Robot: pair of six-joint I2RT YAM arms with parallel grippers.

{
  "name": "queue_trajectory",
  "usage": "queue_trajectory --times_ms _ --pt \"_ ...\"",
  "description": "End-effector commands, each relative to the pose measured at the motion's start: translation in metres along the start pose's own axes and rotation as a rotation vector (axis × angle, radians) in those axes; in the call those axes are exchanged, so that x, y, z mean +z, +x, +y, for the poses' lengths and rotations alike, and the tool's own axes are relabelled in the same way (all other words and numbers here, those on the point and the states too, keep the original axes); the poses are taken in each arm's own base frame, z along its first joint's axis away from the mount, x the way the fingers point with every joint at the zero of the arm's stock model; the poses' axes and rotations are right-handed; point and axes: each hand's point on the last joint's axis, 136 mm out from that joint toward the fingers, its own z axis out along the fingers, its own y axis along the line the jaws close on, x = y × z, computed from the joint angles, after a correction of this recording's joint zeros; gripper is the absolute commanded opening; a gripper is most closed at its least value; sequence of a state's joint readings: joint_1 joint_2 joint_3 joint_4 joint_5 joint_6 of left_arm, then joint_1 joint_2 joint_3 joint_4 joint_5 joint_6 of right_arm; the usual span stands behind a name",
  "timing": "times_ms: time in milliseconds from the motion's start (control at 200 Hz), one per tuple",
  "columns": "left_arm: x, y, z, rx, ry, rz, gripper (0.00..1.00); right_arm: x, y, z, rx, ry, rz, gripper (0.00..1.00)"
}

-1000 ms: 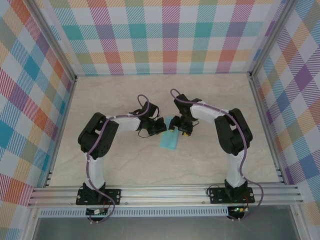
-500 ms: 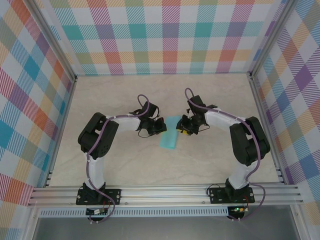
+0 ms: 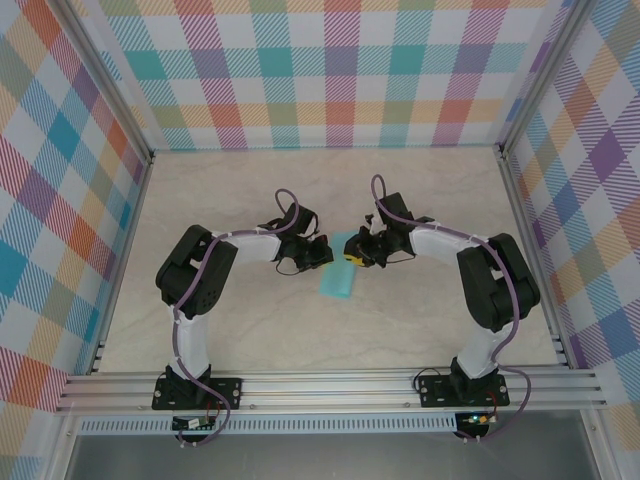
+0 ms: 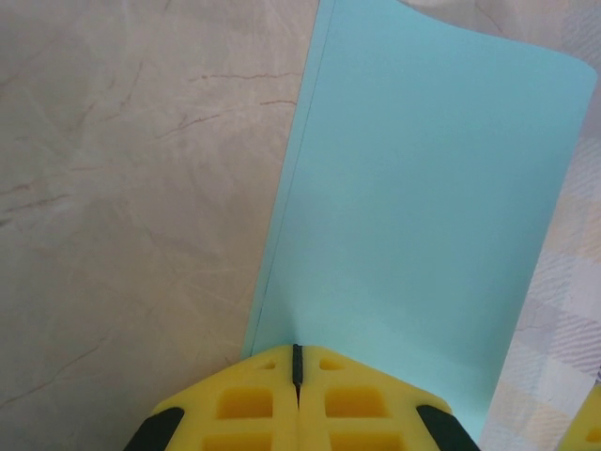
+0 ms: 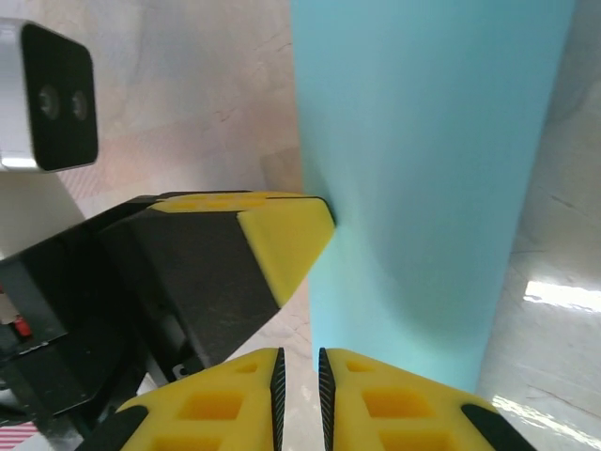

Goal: Fold a paper plane with a square sheet of paper (pick it up from the middle)
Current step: Fold the square sheet of paper in half at the center of the table.

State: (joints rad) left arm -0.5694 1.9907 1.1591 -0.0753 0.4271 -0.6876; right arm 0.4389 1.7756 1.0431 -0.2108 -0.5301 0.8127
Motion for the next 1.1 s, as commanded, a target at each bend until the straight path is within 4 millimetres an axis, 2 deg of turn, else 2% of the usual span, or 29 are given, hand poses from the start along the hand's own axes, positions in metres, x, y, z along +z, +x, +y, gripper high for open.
queue_trajectory --times_ms 0,290,780,890,1095 --pt "0.013 0.023 0.032 -0.014 -0.121 0.056 0.0 0.009 0.001 -0.005 0.031 -0.03 0.033 0.2" --pt "0.013 0.025 0.037 -0.011 -0.141 0.06 0.0 0.017 0.003 -0.041 0.076 0.009 0.04 0.2" --pt "0.017 0.028 0.046 -0.018 -0.166 0.074 0.0 0.026 0.017 -0.084 0.063 0.071 0.045 0.17" --pt "0.018 0.029 0.046 -0.018 -0.167 0.076 0.0 0.022 0.016 -0.075 0.028 0.038 0.032 0.16" --pt "0.017 0.029 0.046 -0.015 -0.17 0.075 0.0 -0.002 0.012 -0.02 -0.081 -0.129 0.0 0.14"
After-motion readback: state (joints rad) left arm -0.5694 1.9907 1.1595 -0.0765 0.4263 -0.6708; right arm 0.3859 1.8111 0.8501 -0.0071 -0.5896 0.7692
